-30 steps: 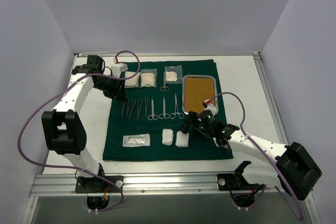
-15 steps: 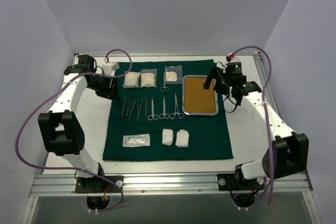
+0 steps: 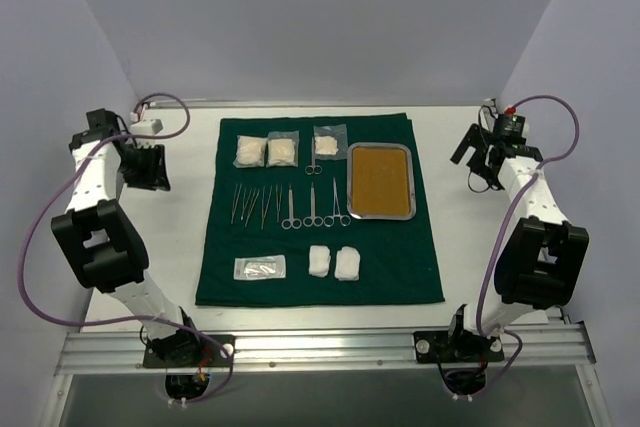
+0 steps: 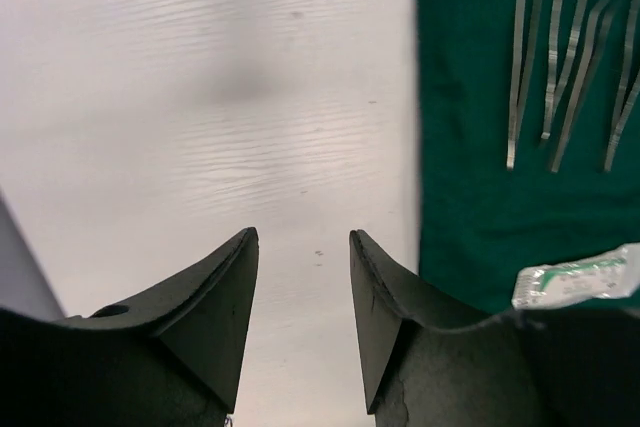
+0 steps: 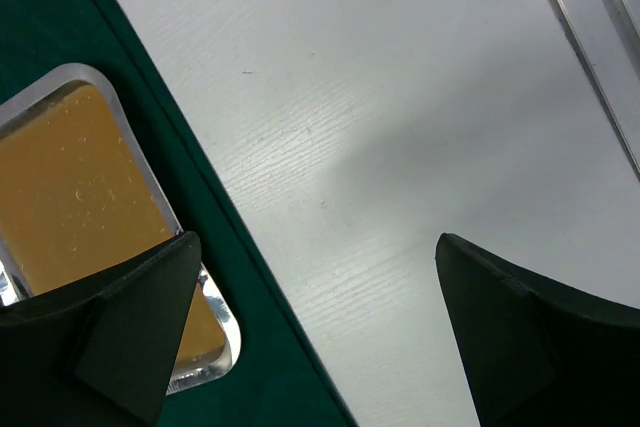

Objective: Open and lay out the surgical kit
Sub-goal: Reset both arms

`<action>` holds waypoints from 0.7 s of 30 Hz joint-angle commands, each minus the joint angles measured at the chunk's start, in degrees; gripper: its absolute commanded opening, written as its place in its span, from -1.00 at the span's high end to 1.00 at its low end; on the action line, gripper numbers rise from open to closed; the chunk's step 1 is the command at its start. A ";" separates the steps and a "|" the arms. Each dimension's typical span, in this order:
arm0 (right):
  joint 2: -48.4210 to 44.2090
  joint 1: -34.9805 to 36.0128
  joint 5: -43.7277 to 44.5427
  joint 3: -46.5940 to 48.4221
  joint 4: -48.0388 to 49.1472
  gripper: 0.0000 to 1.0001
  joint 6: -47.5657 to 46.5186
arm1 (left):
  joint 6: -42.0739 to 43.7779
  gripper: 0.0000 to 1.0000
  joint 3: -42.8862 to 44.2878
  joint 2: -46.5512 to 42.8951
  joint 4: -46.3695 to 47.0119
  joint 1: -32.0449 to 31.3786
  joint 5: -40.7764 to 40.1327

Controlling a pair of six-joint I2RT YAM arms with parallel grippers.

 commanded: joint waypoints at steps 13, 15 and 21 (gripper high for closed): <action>-3.29 -3.76 3.22 -6.30 7.83 -1.00 0.66 | -4.12 -0.03 -4.88 -5.58 13.64 8.06 -4.24; -3.46 -3.76 2.96 -6.39 8.54 -1.00 0.57 | -4.21 -0.03 -4.97 -5.67 13.47 8.06 -3.62; -3.38 -3.76 1.73 -6.30 9.15 -1.00 0.05 | -4.21 -0.03 -5.58 -5.76 13.20 7.97 -2.22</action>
